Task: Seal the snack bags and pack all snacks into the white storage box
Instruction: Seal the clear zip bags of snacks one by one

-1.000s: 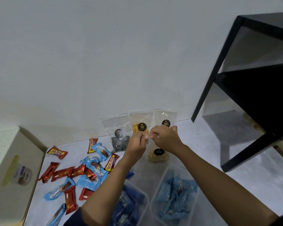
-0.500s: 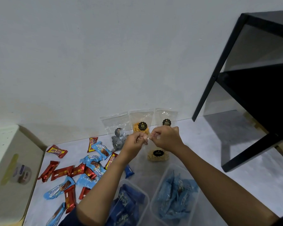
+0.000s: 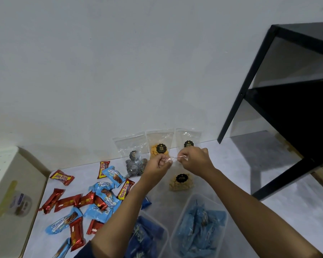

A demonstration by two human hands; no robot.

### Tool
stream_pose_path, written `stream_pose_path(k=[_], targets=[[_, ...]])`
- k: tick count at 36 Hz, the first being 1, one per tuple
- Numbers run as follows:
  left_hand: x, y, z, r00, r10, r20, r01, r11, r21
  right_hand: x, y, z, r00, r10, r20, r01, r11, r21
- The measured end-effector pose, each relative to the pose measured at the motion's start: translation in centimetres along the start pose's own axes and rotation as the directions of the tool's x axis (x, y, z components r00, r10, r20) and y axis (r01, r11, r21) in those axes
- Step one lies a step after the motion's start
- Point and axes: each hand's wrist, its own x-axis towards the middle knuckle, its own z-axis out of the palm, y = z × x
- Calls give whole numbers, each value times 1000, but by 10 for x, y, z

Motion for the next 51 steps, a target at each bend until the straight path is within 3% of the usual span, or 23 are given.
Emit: stream_pose_path(k=[6, 15, 25, 31, 36, 43, 51], targets=[[7, 0, 1, 996, 24, -87, -21, 999, 40, -1, 8, -6, 992, 76, 99, -97, 969, 227], [8, -8, -5, 995, 56, -80, -51, 996, 68, -7, 27, -13, 993, 73, 91, -107, 880, 464], [10, -12, -8, 994, 22, -110, -14, 997, 77, -9, 30, -11, 991, 94, 94, -129, 850, 511], [7, -11, -4, 993, 39, -113, -28, 995, 91, -7, 34, -6, 990, 116, 77, -137, 912, 387], [7, -11, -3, 992, 36, -125, -24, 995, 96, -8, 33, -6, 990, 127, 60, -141, 888, 438], [5, -12, -3, 990, 39, -133, -24, 993, 111, -6, 31, -11, 986, 101, 129, -138, 938, 318], [4, -11, -3, 986, 50, -157, -28, 990, 135, -10, 26, -9, 988, 97, 118, -129, 945, 299]])
